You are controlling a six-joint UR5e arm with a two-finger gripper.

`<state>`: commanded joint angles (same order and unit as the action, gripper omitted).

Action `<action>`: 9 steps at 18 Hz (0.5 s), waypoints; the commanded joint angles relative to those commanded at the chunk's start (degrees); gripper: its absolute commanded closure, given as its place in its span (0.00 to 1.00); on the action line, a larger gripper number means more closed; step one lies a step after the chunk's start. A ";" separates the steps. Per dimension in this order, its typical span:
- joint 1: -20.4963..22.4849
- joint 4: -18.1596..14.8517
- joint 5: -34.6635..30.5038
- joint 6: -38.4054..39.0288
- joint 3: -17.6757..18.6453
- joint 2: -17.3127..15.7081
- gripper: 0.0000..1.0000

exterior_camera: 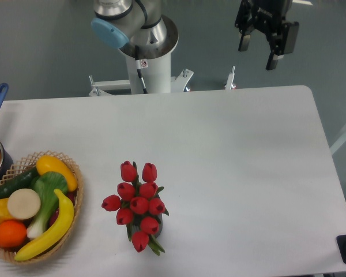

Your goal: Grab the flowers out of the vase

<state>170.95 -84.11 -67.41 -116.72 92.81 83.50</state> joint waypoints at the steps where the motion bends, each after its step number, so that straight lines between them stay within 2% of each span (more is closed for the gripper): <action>1: 0.00 0.09 0.00 0.00 0.00 0.00 0.00; 7: -0.61 1.22 -0.18 1.57 0.79 -1.05 0.00; 9: -1.57 6.57 0.09 4.99 4.55 -1.58 0.00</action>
<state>169.37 -77.55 -67.33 -111.73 97.36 81.92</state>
